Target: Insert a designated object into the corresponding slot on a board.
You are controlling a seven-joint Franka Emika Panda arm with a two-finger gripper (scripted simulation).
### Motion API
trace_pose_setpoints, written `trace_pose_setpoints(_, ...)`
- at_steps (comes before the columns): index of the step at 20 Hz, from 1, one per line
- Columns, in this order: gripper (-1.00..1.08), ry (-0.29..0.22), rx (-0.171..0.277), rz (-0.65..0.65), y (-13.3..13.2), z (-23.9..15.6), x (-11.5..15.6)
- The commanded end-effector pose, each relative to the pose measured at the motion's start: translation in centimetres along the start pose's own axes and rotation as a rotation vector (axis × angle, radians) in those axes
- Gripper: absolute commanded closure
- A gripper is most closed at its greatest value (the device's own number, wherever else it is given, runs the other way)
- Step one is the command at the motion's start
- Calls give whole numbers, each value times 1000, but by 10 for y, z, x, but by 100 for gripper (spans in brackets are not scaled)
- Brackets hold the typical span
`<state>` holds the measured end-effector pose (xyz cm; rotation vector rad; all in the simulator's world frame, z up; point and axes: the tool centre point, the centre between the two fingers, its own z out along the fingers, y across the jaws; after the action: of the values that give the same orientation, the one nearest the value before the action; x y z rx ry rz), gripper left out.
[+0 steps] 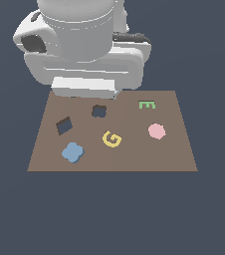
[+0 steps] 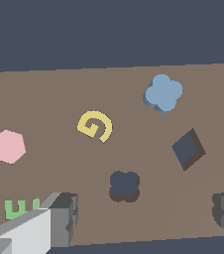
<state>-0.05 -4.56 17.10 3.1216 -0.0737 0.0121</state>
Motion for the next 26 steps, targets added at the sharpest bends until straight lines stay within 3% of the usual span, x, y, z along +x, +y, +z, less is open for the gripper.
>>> trace_pose_setpoints(1,-92,0,0,0,0,0,0)
trace_pose_setpoints(12,-92,-2,2,81,6,20,17)
trace_pose_setpoints(26,-92,-9,10,372,39,89,75)
